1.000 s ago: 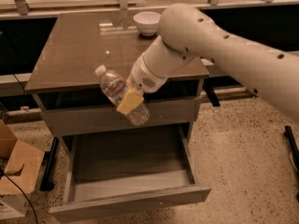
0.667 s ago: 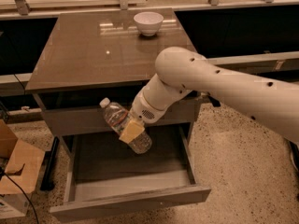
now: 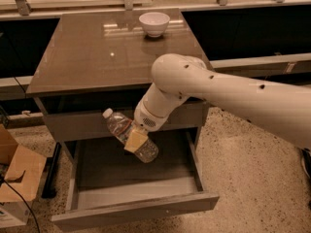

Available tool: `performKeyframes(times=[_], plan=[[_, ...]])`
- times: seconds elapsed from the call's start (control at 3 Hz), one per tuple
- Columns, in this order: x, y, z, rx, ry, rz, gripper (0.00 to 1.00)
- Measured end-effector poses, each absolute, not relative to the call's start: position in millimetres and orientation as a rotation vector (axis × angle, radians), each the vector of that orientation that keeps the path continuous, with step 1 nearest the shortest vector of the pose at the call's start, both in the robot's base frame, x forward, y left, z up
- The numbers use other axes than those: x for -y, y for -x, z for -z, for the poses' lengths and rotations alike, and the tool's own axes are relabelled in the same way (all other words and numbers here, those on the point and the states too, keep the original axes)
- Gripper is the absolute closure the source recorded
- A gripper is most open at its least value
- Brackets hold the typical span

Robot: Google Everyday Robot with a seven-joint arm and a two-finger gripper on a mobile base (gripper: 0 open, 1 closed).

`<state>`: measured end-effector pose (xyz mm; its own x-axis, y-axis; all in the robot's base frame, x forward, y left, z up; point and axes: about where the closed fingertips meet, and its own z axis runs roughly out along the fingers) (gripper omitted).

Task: Place water bottle into middle drawer

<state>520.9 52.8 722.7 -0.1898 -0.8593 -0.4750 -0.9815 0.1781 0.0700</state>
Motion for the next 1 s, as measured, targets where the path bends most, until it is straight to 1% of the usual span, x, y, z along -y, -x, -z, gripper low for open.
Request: performKeyframes(times=[0.33,0.67,1.0], plan=[[-46,-523,-663,-2.276,1.799,-0.397,0.97],[-44,-525,-624,-2.335,1.817,-0.334,0.75],[-53,-534,-578,-2.355,1.809,-0.357,0.64]])
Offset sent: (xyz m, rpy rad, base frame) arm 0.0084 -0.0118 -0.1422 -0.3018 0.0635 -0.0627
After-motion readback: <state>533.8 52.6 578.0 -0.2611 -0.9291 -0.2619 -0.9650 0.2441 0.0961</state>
